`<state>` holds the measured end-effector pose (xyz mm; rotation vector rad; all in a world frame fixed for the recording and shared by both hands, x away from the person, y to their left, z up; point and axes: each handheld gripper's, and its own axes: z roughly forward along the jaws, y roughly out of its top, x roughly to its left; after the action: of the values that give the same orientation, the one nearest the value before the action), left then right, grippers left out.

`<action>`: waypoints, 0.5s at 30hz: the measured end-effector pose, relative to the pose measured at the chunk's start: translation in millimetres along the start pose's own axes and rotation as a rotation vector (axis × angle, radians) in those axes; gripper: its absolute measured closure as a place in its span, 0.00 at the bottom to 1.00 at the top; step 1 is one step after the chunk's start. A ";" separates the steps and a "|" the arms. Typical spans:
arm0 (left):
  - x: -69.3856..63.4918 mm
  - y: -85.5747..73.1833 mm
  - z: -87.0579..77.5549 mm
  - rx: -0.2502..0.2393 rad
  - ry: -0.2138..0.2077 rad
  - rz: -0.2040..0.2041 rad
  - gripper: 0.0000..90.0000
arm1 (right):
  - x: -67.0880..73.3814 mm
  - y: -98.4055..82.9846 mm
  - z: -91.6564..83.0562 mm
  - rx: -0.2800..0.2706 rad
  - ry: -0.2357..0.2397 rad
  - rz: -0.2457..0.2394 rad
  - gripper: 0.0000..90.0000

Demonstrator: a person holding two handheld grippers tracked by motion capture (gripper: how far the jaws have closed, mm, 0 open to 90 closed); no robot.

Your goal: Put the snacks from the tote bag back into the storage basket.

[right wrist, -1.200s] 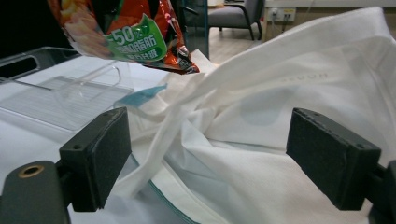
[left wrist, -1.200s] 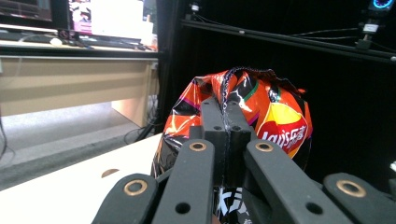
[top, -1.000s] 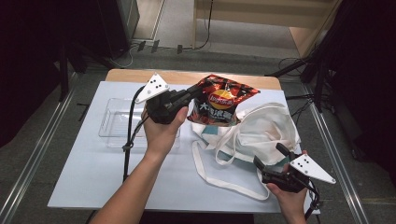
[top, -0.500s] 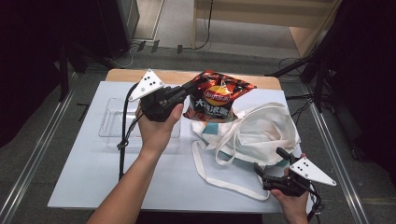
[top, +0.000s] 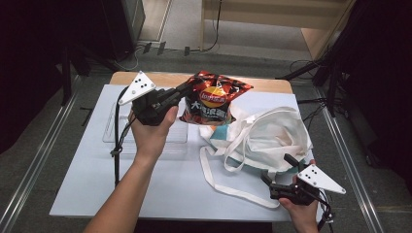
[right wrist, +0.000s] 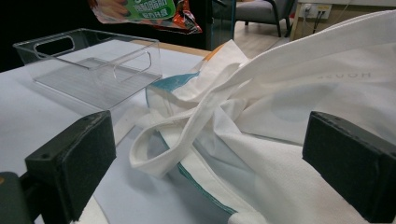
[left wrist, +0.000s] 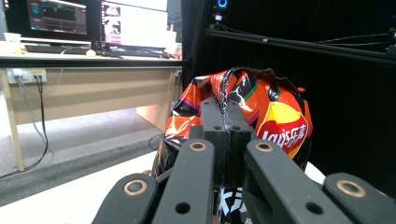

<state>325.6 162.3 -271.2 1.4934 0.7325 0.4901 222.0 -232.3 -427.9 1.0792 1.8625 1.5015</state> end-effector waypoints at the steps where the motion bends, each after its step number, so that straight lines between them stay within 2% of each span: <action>1: 1.0 0.3 -1.2 0.000 0.003 0.001 1.00 | -0.3 0.0 -0.2 0.000 -0.003 0.002 0.03; 15: 15.9 -3.9 -14.3 0.006 0.041 -0.003 1.00 | 0.3 -0.7 0.5 -0.008 0.010 0.005 0.03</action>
<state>326.1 183.5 -276.1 1.4916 0.7691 0.5177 222.1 -231.8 -428.7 1.0753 1.8605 1.5189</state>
